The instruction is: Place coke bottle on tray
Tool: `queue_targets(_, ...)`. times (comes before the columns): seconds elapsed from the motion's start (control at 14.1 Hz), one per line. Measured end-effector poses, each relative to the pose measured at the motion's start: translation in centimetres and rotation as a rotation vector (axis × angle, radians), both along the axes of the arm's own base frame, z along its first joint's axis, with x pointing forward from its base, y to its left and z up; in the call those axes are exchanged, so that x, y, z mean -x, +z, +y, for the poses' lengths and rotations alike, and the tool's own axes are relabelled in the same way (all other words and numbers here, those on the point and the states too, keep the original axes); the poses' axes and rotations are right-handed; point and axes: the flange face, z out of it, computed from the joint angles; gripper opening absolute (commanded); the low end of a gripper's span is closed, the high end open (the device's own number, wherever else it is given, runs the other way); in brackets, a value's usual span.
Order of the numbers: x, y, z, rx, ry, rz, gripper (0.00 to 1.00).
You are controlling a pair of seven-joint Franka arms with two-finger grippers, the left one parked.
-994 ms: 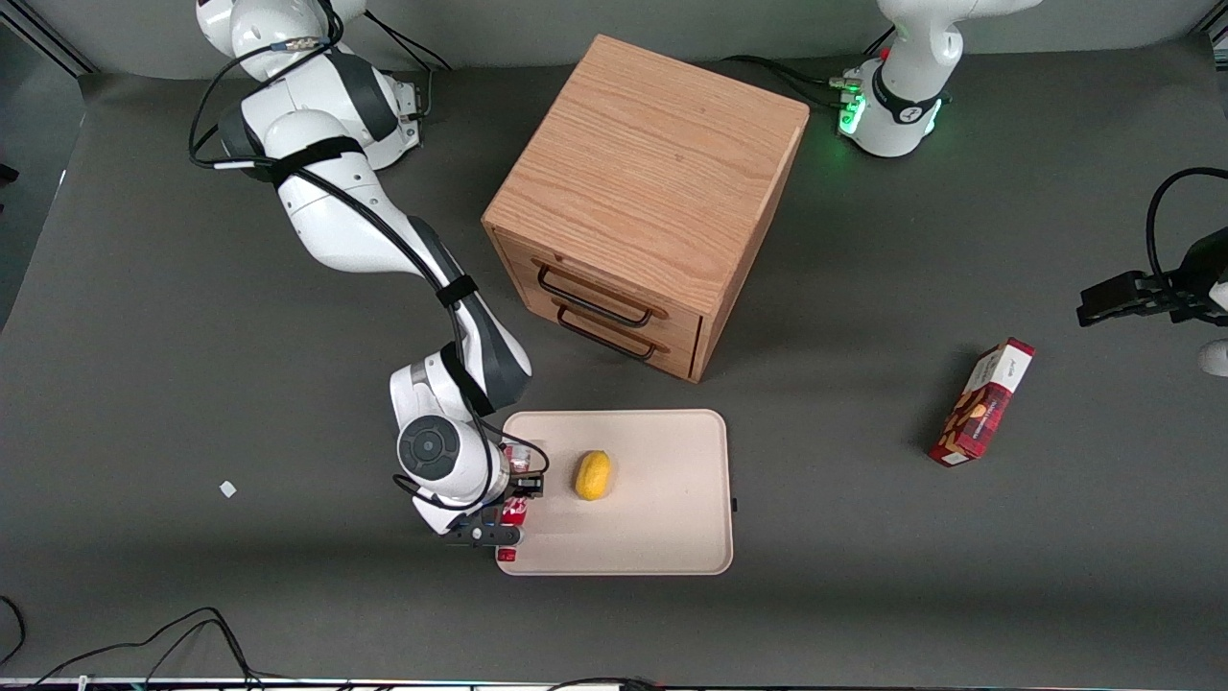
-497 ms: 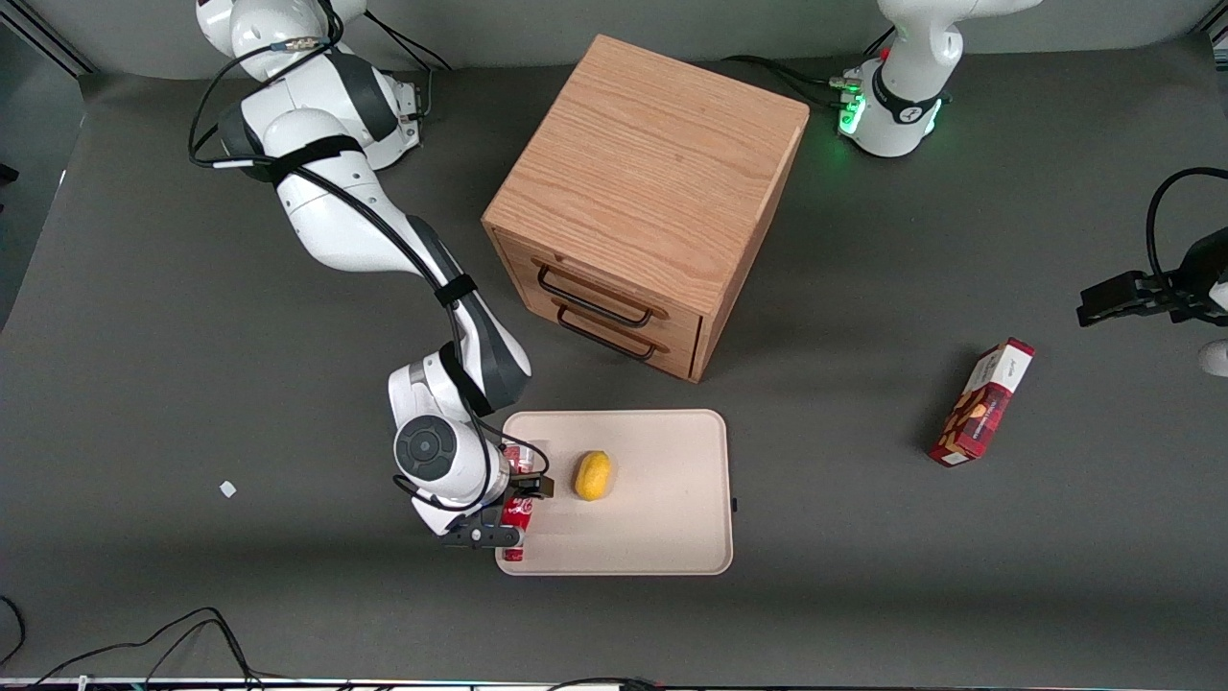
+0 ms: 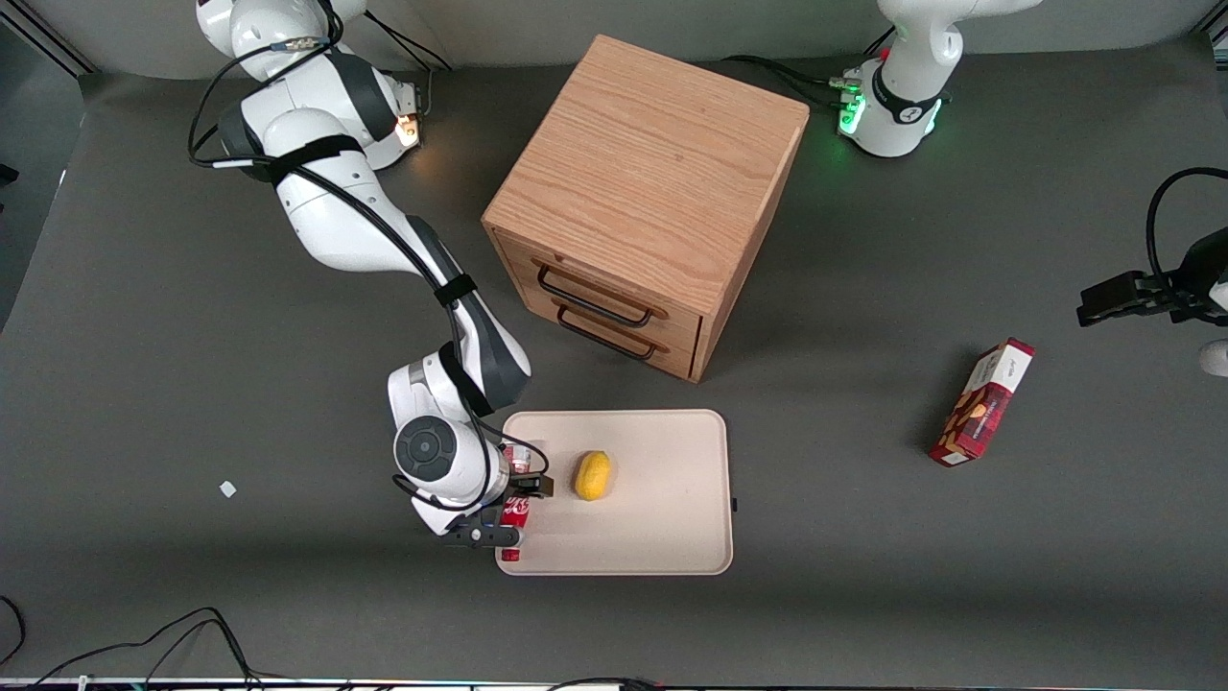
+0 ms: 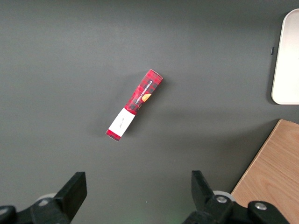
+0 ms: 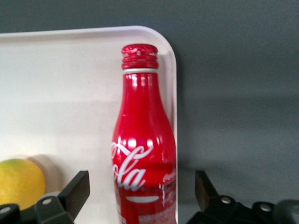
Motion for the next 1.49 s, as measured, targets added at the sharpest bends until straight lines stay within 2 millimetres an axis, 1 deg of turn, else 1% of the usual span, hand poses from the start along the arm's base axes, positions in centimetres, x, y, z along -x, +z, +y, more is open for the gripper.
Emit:
queue_targets(0.14,-0.2,1.0,-0.3,0.001,-0.004,0.004,1.0)
queue_targets(0.43,-0.2,4.8,-1.4,0.009,-0.016,0.027,1.0)
queue_targets(0.57,0.1,7.2,-3.3,0.014,-0.037,0.038,1.0)
queue_targets(0.71,1.0,10.2,-6.4,0.019,-0.065,0.055,1.0)
queue_targets(0.78,2.0,11.9,-7.9,0.023,-0.063,0.069,1.0)
queue_targets(0.99,6.1,17.2,-13.1,0.036,-0.004,0.132,1.0)
queue_targets(1.14,8.5,20.0,-16.7,0.034,0.016,0.153,1.0)
queue_targets(1.28,10.6,22.1,-18.8,0.028,0.021,0.149,1.0)
queue_targets(1.49,13.9,24.4,-21.0,0.026,0.015,0.139,1.0)
